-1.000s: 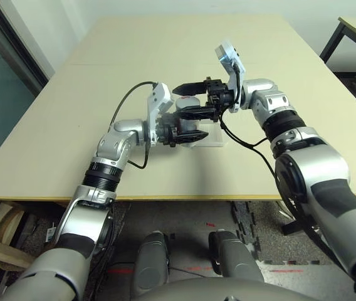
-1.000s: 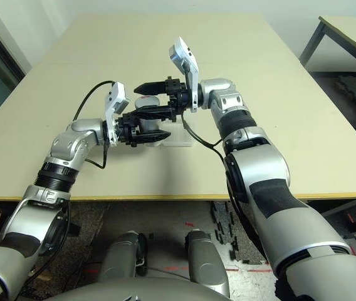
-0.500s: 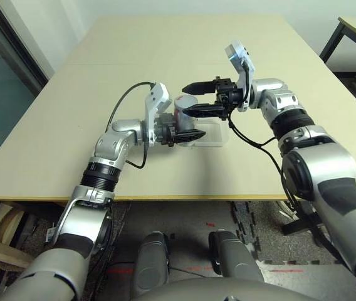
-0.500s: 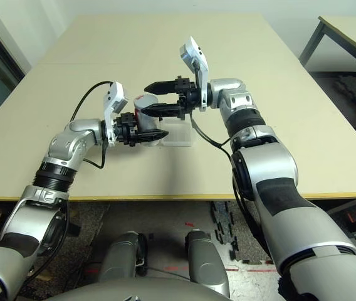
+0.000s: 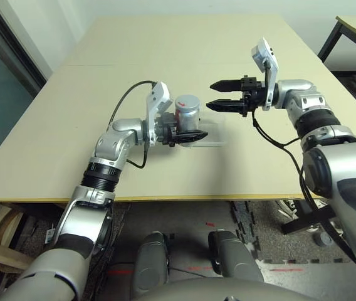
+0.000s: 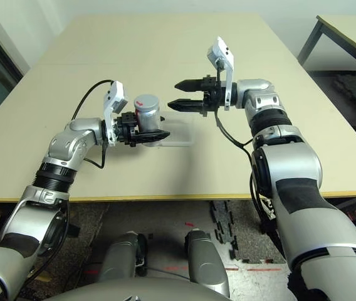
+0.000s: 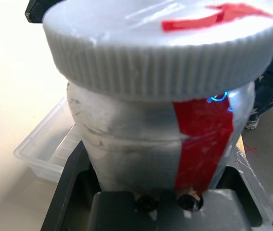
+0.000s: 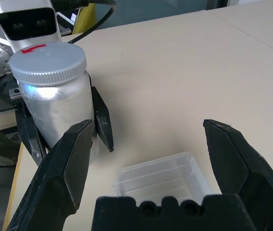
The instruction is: Pour the medicine from the bottle into the box.
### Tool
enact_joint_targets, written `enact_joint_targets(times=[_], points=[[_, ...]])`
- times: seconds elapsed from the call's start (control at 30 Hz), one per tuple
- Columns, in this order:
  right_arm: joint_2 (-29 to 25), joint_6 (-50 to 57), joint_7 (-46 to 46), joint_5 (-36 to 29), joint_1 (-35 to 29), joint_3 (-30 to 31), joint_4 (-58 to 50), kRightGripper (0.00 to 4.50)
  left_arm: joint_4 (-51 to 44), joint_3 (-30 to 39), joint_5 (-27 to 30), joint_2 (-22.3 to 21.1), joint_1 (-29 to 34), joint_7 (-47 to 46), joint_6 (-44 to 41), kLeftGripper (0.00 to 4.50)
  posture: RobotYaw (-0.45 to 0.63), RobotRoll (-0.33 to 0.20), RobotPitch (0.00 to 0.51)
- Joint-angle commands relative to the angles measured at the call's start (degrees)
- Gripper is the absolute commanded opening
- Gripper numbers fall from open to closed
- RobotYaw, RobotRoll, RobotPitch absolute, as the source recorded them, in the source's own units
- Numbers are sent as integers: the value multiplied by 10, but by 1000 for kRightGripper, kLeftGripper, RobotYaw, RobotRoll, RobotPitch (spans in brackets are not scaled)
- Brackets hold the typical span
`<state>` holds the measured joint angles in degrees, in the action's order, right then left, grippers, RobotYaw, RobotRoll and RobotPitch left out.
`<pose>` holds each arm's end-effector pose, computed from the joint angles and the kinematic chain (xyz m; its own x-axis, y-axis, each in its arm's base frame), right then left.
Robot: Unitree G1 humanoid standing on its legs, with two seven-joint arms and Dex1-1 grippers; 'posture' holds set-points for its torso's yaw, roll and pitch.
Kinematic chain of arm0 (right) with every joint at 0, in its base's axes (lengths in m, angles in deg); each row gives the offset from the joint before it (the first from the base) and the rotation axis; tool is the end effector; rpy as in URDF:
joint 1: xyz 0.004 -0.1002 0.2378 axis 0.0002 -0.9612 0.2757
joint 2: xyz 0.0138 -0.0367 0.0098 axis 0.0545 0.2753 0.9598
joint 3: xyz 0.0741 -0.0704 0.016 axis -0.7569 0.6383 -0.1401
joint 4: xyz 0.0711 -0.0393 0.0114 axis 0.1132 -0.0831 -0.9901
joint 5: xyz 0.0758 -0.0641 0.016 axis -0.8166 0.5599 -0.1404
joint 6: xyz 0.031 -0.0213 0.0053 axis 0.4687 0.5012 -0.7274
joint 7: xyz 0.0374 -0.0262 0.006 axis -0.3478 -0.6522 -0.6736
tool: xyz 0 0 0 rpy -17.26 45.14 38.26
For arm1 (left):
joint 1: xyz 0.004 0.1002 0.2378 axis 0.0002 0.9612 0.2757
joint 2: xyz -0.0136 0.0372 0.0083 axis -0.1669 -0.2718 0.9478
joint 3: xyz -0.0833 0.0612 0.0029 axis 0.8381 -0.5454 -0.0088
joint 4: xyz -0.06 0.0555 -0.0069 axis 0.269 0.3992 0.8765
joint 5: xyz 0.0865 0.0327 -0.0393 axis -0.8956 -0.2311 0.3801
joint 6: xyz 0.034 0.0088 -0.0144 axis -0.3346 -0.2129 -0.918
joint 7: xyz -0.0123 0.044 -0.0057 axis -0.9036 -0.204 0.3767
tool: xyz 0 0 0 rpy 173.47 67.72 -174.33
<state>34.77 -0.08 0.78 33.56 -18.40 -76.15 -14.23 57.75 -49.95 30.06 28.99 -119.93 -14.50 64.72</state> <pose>0.3746 -0.2013 0.1912 0.2257 0.9646 -0.1363 -0.9739 0.2268 -0.0074 0.3190 0.1590 0.1442 0.2525 -0.9594 -0.1260 0.9637 0.2611 -0.0564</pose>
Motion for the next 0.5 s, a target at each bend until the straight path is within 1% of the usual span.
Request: enact_joint_targets(times=[0.03,0.33,0.5], points=[[-11,-4,-19,6,-4,-8,6,4500,4,3,3,-4,-3,4,7,2797,-110,0,55],[-1,29,-91,-10,5,-15,-20,4500,20,3,0,-7,-7,6,17,2797,-113,0,54],[8,53,-95,-33,1,3,-54,4500,27,0,-2,-6,-11,7,21,2797,-116,0,53]])
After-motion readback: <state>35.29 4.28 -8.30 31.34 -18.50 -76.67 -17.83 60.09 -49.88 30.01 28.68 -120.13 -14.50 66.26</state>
